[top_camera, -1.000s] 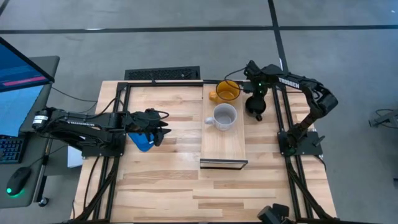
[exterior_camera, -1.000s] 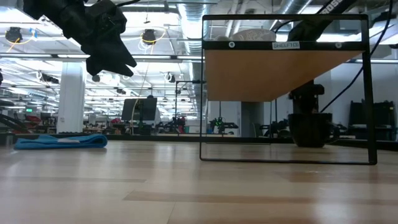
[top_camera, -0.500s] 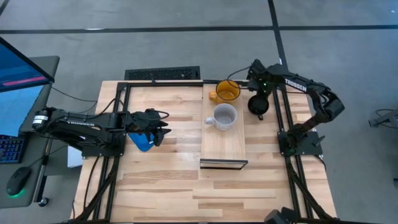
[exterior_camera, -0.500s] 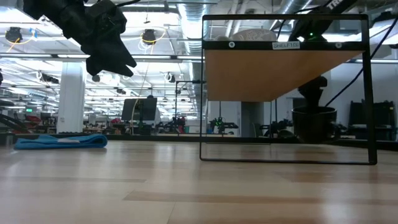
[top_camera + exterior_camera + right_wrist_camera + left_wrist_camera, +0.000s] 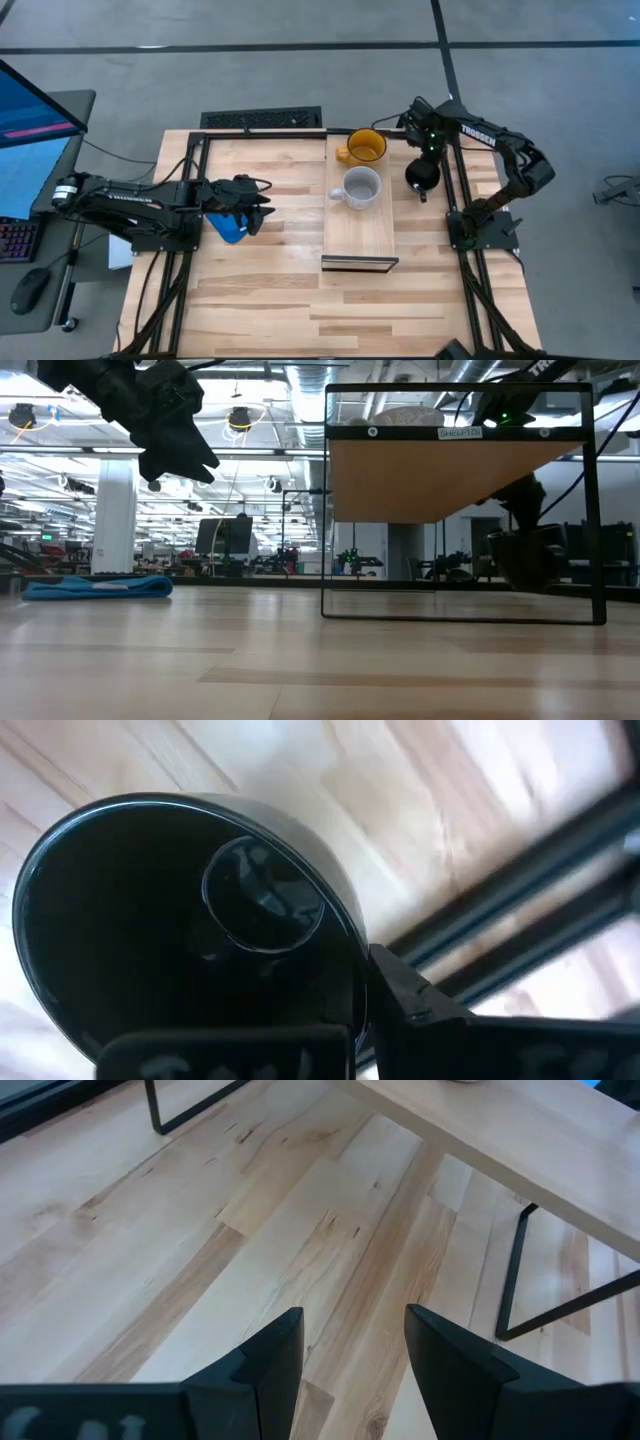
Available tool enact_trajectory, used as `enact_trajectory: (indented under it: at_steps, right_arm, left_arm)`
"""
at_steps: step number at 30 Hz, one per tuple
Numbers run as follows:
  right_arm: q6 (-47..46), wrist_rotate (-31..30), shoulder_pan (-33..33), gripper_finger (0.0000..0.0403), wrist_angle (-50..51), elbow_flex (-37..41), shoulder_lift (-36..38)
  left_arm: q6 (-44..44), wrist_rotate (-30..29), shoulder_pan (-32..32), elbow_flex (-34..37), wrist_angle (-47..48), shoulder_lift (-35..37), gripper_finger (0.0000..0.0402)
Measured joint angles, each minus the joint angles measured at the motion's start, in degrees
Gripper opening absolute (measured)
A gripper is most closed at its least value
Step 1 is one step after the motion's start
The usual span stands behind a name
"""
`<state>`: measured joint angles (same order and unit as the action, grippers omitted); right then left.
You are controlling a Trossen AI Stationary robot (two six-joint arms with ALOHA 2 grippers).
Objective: Stack small to large cups/mugs on shelf
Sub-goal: Put the black mug on the shelf
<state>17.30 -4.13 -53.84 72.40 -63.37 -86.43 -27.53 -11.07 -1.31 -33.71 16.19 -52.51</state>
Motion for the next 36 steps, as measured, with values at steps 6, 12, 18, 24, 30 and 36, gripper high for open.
enact_trajectory:
  at_steps: [6,12,18,24,30,36]
  right_arm:
    - [-5.64,1.64,-1.05,0.0023,2.52,0.00,2.53]
    - [-10.32,3.10,-1.43,0.0023,5.59,-1.85,7.79]
    - [-19.61,3.06,-1.43,0.0023,10.03,-8.04,12.72]
    - [-30.84,3.58,0.24,0.0023,18.33,-17.03,16.11]
    - [-47.67,10.41,6.13,0.0023,17.75,-22.56,20.76]
    - [-65.29,8.22,17.57,0.0023,17.89,-23.76,23.47]
  left_arm:
    - [1.63,0.24,0.01,0.00,0.00,0.00,0.0167]
    - [2.43,0.23,0.01,0.00,0.00,0.00,0.0167]
    - [2.91,0.23,-0.02,0.00,0.00,0.00,0.0167]
    - [2.93,0.22,-0.01,0.00,0.00,0.00,0.0167]
    - [4.61,0.41,-0.02,0.00,0.02,0.00,0.0167]
    - [10.91,5.56,0.01,0.00,1.63,0.00,0.0167]
